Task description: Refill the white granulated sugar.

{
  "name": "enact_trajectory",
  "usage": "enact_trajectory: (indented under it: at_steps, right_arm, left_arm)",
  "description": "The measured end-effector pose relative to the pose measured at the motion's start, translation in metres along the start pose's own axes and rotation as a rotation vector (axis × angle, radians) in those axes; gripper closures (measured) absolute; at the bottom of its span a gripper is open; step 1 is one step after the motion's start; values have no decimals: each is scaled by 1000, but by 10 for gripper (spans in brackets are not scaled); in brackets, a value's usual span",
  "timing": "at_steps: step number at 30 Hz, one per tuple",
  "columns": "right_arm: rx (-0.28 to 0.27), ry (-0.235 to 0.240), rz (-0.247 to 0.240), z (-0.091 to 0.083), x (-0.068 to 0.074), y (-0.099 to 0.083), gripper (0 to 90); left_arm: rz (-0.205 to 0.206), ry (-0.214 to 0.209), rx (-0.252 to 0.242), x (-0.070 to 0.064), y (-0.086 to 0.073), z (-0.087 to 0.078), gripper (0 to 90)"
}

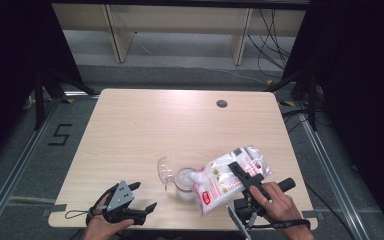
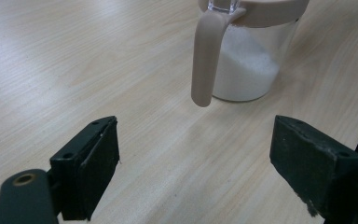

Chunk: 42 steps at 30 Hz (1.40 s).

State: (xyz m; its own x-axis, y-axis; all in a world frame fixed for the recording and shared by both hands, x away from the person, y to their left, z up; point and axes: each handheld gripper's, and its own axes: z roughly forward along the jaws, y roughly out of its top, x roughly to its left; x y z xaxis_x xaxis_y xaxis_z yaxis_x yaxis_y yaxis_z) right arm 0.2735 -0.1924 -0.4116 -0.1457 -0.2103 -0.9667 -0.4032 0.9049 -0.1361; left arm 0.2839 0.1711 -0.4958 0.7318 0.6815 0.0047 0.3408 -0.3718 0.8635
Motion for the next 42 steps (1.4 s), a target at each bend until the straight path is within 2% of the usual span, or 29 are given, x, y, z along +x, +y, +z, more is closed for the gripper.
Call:
enact_trajectory:
  at_steps: [1, 3, 4, 5, 6, 10, 11, 12, 13, 14, 15, 16, 17, 18, 24, 25, 26, 28, 29, 31, 32, 33, 34, 35, 36, 37, 38, 41, 42]
  right_arm:
    - [-11, -9, -30, 0, -2, 0, 728]
    - [1, 5, -9, 0, 1, -1, 728]
    - [-11, -5, -37, 0, -1, 0, 728]
    - [0, 11, 13, 0, 3, 1, 728]
    - [-17, 3, -30, 1, 0, 2, 728]
    - [-20, 6, -2, 4, 2, 5, 728]
    - [-29, 0, -32, 5, -1, 5, 728]
    - [-14, 9, -14, 4, 0, 4, 728]
    - [-18, 2, -24, 3, -1, 3, 728]
    - [-1, 10, 14, 1, 2, 2, 728]
    - [-14, -3, -24, 1, -1, 1, 728]
    - [6, 7, 6, -1, 1, 1, 728]
    - [-1, 1, -12, -1, 0, 1, 728]
    - [5, 10, 11, -2, 2, 1, 728]
    - [-23, 13, -44, 3, -1, 6, 728]
    - [-12, 13, -19, 3, 1, 6, 728]
    - [-27, 3, -32, 4, -1, 5, 728]
    - [4, 14, -5, 2, 1, 1, 729]
    - [7, 13, 2, 1, 1, -1, 729]
    - [4, 2, -29, -1, -1, -3, 729]
    - [8, 9, -7, -2, 1, -3, 729]
    - [10, -41, 26, 0, 6, -2, 729]
    - [4, -52, 6, 0, 5, -1, 729]
    - [8, -31, 34, -1, 6, 0, 729]
    - [-4, -70, -10, 2, 3, 0, 730]
    - [-20, -293, -11, 8, 7, 0, 729]
    - [-20, -342, 24, 10, 9, 1, 729]
    - [-18, -279, -18, 8, 3, -1, 730]
    - [-6, -243, -2, 6, 4, -2, 730]
  left_arm:
    - [-8, -1, -8, -1, 0, 1, 155]
    - [-8, -2, -9, -1, 0, 0, 155]
    - [-8, -4, -5, -1, 0, 0, 155]
    - [-6, -6, 1, 0, 0, 0, 155]
    - [-8, -5, -2, 0, 0, 0, 154]
    - [-1, -1, -9, -1, 1, 0, 155]
    - [6, -1, -8, 0, 1, 0, 155]
    - [-5, -6, 0, 0, 1, 0, 154]
    - [5, -1, 3, 1, 1, -1, 155]
    - [-3, 2, -6, 0, 1, 0, 155]
    - [-1, -3, -3, 0, 1, 0, 154]
    - [2, -1, 6, 1, 1, -1, 155]
    - [0, -2, 3, 0, 1, 0, 155]
    - [-5, -5, -2, 0, 1, 0, 154]
    - [-8, -3, -5, -1, 0, 0, 155]
    - [-4, -5, 2, 0, 1, 0, 155]
    - [-1, 4, -3, 0, 1, -1, 155]
    - [27, 3, -3, 2, 1, -1, 155]
    - [24, 3, -2, 2, 1, -1, 155]
    - [27, 3, -1, 1, 1, -1, 155]
    - [0, -2, 6, 0, 1, 0, 155]
    - [-5, -5, 1, 0, 1, 0, 155]
    - [0, -2, 4, 0, 1, 0, 155]
    - [-3, -4, 1, 0, 1, 0, 154]
    - [-3, -4, 1, 0, 1, 0, 155]
    - [6, 4, -2, 1, 1, -1, 155]
    - [-4, 8, 1, 0, 1, -1, 155]
    - [19, 3, -2, 1, 1, -1, 155]
    - [28, 3, -1, 2, 2, -1, 155]
